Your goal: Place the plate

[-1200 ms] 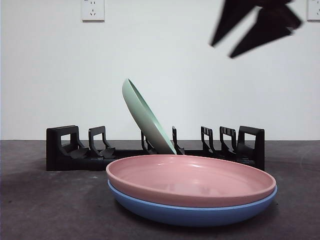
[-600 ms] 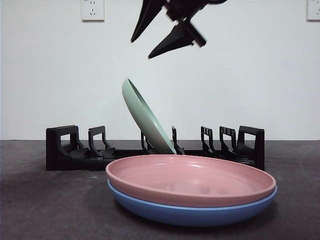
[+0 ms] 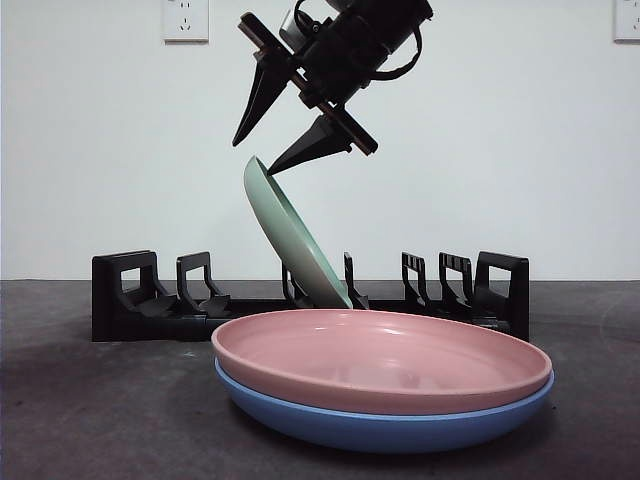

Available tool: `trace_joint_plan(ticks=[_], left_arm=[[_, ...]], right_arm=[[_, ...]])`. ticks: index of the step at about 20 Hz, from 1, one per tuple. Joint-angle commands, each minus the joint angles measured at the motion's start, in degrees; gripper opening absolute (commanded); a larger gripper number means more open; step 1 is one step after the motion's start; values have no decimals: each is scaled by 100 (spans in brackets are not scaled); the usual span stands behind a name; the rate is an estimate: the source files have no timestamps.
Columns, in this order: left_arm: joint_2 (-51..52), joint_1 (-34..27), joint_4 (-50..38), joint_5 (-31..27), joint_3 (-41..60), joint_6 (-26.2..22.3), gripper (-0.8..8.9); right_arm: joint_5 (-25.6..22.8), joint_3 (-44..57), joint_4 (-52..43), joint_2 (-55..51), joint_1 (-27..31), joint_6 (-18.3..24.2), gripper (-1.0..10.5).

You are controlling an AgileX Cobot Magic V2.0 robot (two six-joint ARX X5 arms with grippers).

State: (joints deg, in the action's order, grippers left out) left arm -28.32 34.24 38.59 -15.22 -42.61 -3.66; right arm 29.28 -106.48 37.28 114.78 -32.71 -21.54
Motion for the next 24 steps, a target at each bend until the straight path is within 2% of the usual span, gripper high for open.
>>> trace_joint_plan(ticks=[1,5,8,13,17,24], left_arm=[[-9,22,-46,-24,-94,-59,187],[-9,22,-44,-24,-94,-57,187],[-9,22,-44,-24,-94,-59,187],[-9,22,-44,-24,-94,-59,187],[-9,22,-46,-24,-94,-59,187],[-9,22,-68,-24,-94,-57,187]], right_arm=[[-17,-164,-157,105,-103,-101,170],[-87,-164,-120,181,-133,-98,149],[-236,-164,-125,186,-155,-57,11],[-203,-164,-122,177,-149,-79,12],[136,-229,-20,153,-127,-76,12],[142,-546,393,-221,-127,101,12]])
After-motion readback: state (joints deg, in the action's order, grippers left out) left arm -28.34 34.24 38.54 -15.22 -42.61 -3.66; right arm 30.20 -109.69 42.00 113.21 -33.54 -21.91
